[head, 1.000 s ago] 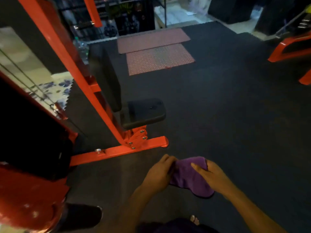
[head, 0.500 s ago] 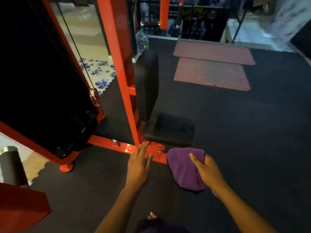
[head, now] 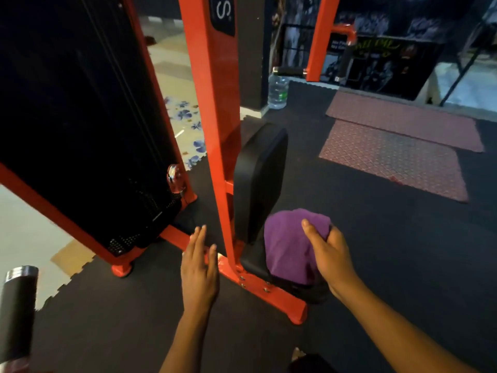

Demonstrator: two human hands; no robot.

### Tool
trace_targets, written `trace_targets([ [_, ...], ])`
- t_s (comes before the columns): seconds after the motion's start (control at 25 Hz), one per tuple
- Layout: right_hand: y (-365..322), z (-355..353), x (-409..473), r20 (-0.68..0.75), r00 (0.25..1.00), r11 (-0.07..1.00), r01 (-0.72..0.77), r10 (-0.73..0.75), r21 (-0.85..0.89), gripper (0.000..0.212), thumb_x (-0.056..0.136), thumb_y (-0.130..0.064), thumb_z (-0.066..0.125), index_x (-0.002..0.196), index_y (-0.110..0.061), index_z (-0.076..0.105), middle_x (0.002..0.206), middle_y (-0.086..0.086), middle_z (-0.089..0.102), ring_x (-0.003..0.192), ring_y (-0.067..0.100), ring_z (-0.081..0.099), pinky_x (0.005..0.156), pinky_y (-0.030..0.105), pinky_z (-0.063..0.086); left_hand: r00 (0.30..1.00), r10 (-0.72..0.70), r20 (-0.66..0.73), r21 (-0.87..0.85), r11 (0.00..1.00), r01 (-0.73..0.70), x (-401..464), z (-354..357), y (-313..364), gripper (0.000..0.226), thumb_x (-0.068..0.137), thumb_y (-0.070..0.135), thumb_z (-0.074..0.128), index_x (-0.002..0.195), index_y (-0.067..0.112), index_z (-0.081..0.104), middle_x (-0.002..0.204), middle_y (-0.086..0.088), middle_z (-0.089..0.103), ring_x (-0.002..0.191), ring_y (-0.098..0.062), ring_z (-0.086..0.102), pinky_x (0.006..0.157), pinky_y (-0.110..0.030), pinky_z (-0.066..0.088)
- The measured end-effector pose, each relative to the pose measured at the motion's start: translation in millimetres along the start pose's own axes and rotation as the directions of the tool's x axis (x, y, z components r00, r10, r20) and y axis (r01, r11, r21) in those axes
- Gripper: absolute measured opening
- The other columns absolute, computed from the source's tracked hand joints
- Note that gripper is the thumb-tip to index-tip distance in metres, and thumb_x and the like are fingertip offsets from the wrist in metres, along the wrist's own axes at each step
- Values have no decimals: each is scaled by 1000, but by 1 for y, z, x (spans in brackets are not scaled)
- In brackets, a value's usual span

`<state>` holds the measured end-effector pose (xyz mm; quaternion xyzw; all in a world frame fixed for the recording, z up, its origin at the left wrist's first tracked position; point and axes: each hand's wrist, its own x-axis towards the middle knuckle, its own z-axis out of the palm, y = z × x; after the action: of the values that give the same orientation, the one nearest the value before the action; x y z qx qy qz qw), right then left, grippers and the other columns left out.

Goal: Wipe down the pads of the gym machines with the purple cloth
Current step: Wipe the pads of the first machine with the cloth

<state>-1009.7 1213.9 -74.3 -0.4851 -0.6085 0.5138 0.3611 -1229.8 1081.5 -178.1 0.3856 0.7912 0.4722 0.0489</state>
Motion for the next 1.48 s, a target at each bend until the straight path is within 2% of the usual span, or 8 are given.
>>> trace_targets([
  [0.28,-50,8,95,-118,953,939,296,-278,177,15,102,-36,56,104,-25,65,89,-18,68,88,-7,66,73,8,50,871,487,73,439,768,-466,134,20,69,65,102,39,49,162,22,31,171,-7,22,160,-25,12,126,-57,15],
  [0.44,-65,30,125,-102,691,698,711,-716,-86,26,102,-37,51,108,-15,64,102,-6,62,98,15,62,90,33,51,595,772,223,561,398,-726,217,-2,83,69,101,41,46,163,18,27,172,-14,13,159,-33,10,126,-61,12],
  [0.56,-66,78,131,132,565,485,788,-814,-380,40,97,-41,57,126,-15,67,139,4,55,133,34,47,113,58,33,500,862,81,650,335,-683,286,-4,79,68,108,43,43,165,18,17,171,-12,9,160,-31,1,128,-55,5],
  [0.68,-62,118,140,277,668,388,666,-691,-637,51,86,-50,55,133,-31,62,156,2,43,151,34,27,116,71,19,315,949,10,632,238,-737,324,12,69,69,107,38,48,165,15,18,174,-8,2,160,-33,0,129,-53,5],
  [0.8,-93,115,204,144,809,510,485,-569,-710,48,90,-54,49,117,-21,70,137,7,61,134,34,52,112,55,37,176,982,-69,542,185,-820,339,24,60,65,107,33,44,164,9,21,173,-9,4,160,-32,3,129,-52,5],
  [0.92,-126,98,262,167,960,720,281,-227,-634,38,97,-48,56,117,-18,67,117,9,67,107,29,64,83,35,44,130,986,-102,466,163,-869,347,26,59,59,107,31,41,158,3,29,173,-13,6,160,-31,4,129,-51,3],
  [1.28,-70,121,101,235,797,547,565,-557,-618,62,85,-28,46,145,-19,54,161,0,36,153,26,24,121,49,22,90,984,-153,388,143,-910,349,29,58,63,108,29,37,162,1,19,172,-17,7,160,-31,3,129,-49,2],
  [1.48,-103,109,195,104,887,696,422,-451,-581,44,94,-46,59,124,-14,67,136,6,61,132,25,51,112,38,38,107,979,-175,359,165,-919,347,31,60,65,106,26,42,162,2,20,172,-15,8,160,-30,4,129,-48,2],
])
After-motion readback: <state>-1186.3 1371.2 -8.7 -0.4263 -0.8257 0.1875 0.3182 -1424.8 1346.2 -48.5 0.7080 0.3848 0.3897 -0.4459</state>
